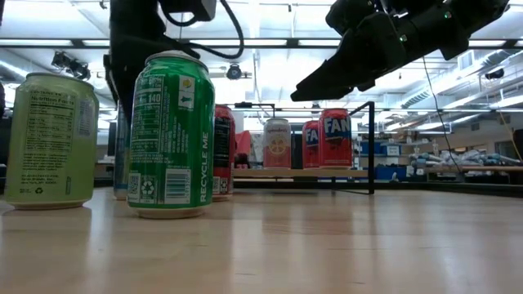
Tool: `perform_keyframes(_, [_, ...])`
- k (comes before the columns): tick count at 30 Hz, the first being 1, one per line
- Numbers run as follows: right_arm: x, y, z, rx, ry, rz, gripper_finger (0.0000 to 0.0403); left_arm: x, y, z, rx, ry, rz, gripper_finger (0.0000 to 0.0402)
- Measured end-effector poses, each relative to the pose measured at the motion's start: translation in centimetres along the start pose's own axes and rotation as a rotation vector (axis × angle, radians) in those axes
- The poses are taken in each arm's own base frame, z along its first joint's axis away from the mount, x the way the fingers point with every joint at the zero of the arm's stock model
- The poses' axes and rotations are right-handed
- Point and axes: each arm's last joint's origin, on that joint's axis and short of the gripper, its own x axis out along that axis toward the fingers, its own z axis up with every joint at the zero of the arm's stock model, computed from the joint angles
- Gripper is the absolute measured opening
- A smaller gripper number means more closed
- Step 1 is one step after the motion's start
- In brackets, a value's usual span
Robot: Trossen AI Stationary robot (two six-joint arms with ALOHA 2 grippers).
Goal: Place canned beverage on shelf
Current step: Put the blue soda can on the shelf aligned with the orange-white soda can
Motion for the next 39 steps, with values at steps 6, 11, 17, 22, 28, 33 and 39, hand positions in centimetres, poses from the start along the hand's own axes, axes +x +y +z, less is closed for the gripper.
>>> perform_keyframes(6, [0.0, 0.0, 0.01, 0.0, -0.001, 0.0, 0.0336, -0.09, 0.0, 0.01, 0.405, -0.006, 0.003, 0.0242])
perform_keyframes(11, [0.0, 0.0, -0.01, 0.0, 0.001, 0.0, 0.0336, -0.07, 0.01, 0.0, 0.737, -0.004, 0.005, 0.0267])
perform_keyframes(17, [-0.01, 0.0, -0.01, -0.005, 0.002, 0.0, 0.0336, -0.01, -0.14, 0.01, 0.931, -0.012, 0.0, 0.0293])
perform_keyframes(22, [0.0, 0.0, -0.02, -0.006, 0.002, 0.0, 0.0336, -0.03, -0.27, 0.21, 0.872, -0.044, 0.017, 0.0313])
perform_keyframes(28, [0.0, 0.02, -0.02, -0.002, 0.002, 0.001, 0.0336, -0.13, -0.68, -0.15, 0.769, -0.049, 0.015, 0.034])
perform_keyframes(33, [0.0, 0.02, -0.02, -0.002, 0.002, 0.001, 0.0336, -0.16, -0.74, -0.24, 0.626, -0.049, 0.012, 0.0357])
perform_keyframes(39, [0.0, 0.02, -0.02, -0.001, 0.002, 0.001, 0.0336, -0.12, -0.31, 0.04, 0.413, -0.038, 0.002, 0.0358])
